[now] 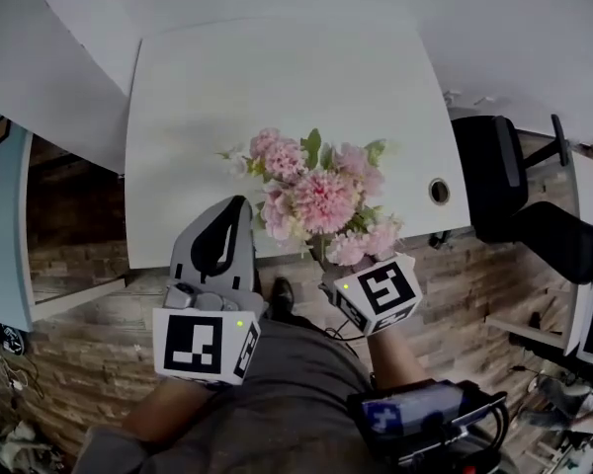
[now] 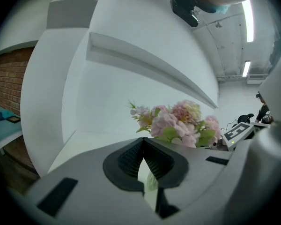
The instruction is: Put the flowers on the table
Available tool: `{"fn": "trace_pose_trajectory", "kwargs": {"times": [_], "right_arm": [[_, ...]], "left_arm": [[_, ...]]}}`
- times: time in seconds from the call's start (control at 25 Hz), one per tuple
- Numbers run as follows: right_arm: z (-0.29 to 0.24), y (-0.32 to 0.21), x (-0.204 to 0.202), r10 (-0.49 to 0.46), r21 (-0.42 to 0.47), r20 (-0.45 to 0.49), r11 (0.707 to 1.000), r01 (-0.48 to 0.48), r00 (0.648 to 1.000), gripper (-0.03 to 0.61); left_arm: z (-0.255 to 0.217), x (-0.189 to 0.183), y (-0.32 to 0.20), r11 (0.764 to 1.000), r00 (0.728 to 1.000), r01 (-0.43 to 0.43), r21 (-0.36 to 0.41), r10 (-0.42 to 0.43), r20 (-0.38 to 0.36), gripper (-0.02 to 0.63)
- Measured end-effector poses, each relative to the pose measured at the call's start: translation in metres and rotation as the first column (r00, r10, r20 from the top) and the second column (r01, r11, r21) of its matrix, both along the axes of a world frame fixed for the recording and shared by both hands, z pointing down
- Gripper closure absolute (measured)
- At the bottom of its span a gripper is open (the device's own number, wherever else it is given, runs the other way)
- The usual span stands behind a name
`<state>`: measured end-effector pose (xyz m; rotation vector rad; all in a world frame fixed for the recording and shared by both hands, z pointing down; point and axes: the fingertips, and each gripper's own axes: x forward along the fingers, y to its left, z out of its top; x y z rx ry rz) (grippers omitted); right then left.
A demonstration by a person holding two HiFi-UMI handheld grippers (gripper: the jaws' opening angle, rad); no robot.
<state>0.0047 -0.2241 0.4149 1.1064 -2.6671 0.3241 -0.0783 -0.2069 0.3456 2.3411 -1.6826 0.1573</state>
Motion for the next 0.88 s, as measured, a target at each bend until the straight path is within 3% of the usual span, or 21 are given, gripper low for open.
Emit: {"fn": "trace_pose_trajectory", "kwargs": {"times": [0.24, 0.56, 0.88], "right_arm": [[-0.001, 0.016, 0.014, -0.027, 0.009, -0.008, 1.0, 0.027, 1.0, 0.394], [0.003, 0.011, 0.01, -0.013, -0.044, -0.031, 0.999, 0.011, 0.999, 0.391], [0.007, 0.025, 0.029, -0.031, -0.037, -0.01, 0.999, 0.031, 0.999, 0.391]], "left_arm": [[-0.004, 0.015, 0.014, 1.0, 1.0, 0.004, 0.014, -0.005, 0.02, 0.606], [0.002, 0.003, 0.006, 1.0, 0.999, 0.013, -0.008, -0.013, 0.03, 0.606], [0.005, 0.02, 0.013, 1.0, 0.999, 0.02, -0.003, -0.02, 0.047, 0.606]]}}
